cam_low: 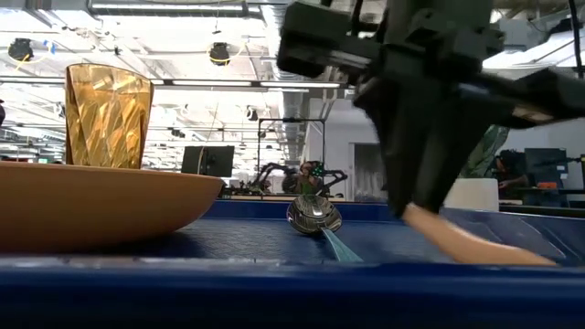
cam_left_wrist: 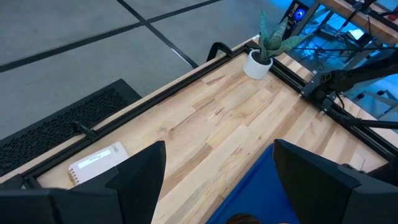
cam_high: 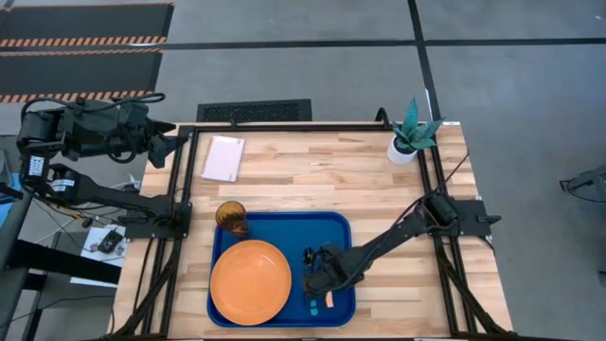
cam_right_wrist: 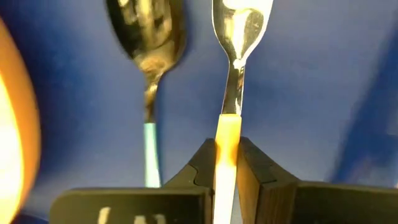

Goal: Pick and place plate/cup/fork/spoon on tray
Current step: Put the orange fork on the blue tray to the right of the blue spoon, then return to Home Position

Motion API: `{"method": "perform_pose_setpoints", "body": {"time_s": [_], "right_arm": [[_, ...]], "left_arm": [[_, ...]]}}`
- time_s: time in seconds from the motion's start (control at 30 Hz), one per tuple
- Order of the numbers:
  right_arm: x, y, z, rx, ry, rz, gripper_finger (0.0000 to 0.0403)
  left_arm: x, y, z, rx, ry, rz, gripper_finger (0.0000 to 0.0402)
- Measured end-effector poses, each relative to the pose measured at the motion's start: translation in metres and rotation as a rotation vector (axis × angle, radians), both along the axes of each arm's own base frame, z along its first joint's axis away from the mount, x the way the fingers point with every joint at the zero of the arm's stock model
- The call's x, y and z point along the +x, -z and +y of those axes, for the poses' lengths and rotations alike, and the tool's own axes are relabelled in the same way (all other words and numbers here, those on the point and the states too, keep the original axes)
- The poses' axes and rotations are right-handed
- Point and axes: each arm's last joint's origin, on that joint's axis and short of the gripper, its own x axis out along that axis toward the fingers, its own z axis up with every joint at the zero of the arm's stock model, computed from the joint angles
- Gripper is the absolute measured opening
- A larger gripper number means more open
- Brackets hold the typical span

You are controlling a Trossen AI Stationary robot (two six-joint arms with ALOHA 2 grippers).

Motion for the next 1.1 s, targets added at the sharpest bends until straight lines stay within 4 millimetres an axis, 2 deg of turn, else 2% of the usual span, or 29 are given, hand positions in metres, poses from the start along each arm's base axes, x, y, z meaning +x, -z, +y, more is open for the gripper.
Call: {"method": "perform_pose_setpoints", "body": {"time_s": [0.1,1.1], "right_arm": [[0.0019,0.0048,0.0017,0.010,0.000,-0.001,0.0050],[0.0013,0.0041,0.0034,0.036,0.009,0.006,0.0110]], "left_arm": [[0.0000,0.0000,0.0000,0.000,0.000,0.000,0.0282],[0.0000,0.0000,0.0000,0.007,0.005,0.005,0.0282]]}}
